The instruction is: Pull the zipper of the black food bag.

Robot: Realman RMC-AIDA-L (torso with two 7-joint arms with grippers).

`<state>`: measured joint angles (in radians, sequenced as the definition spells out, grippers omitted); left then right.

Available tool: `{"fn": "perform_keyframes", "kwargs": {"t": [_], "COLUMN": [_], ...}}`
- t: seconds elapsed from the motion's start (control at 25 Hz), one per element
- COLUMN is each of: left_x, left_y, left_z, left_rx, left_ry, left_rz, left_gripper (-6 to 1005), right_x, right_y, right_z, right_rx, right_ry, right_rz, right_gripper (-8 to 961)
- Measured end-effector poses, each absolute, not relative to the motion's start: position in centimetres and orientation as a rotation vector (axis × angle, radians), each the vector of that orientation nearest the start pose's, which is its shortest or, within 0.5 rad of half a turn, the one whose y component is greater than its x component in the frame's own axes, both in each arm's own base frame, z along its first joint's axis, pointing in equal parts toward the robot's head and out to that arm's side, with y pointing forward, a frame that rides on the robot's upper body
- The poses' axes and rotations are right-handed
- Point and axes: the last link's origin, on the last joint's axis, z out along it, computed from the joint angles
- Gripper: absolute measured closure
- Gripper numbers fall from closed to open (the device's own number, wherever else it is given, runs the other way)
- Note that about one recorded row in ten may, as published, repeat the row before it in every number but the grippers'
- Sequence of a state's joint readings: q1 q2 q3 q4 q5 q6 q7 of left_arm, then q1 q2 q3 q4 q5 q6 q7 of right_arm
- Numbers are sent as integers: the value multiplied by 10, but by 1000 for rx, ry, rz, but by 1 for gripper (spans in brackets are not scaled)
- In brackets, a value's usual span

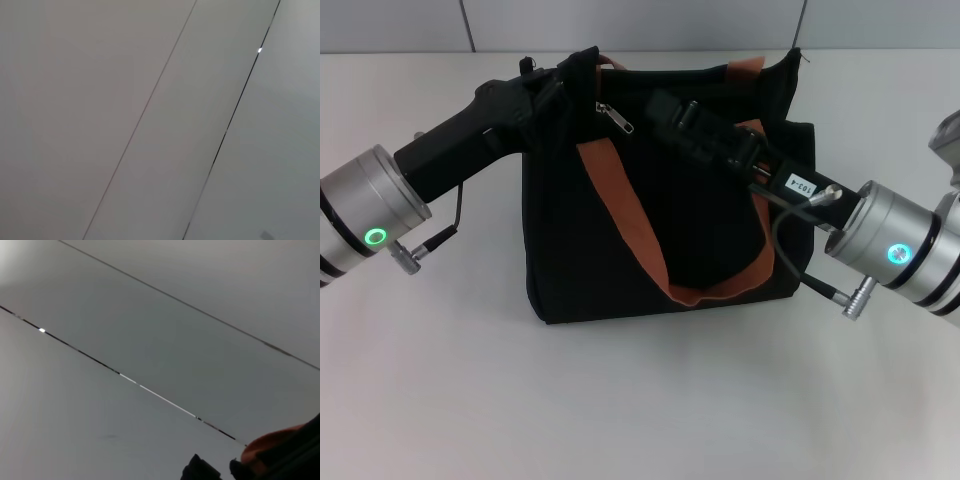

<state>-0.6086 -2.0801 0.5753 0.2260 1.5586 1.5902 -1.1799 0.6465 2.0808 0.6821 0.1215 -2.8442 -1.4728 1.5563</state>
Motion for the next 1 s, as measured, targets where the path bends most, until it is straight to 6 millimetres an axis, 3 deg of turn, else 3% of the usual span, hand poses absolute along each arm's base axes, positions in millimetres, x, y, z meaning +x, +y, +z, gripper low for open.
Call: {"fn": "perform_keyframes", "kwargs": {"t": [1.0], "left_x": [-225], "left_y": [343], "left_z": [-14], "left_rx": [-2313], "left_ry": [-716], "left_rz": [-1400], "left_gripper": [967], "right_x": [182], "right_y": [334], "right_z": [-80], "right_rx": [-2296], "right_ry": [1527], "right_rz": [1571], "right_gripper": [136]}}
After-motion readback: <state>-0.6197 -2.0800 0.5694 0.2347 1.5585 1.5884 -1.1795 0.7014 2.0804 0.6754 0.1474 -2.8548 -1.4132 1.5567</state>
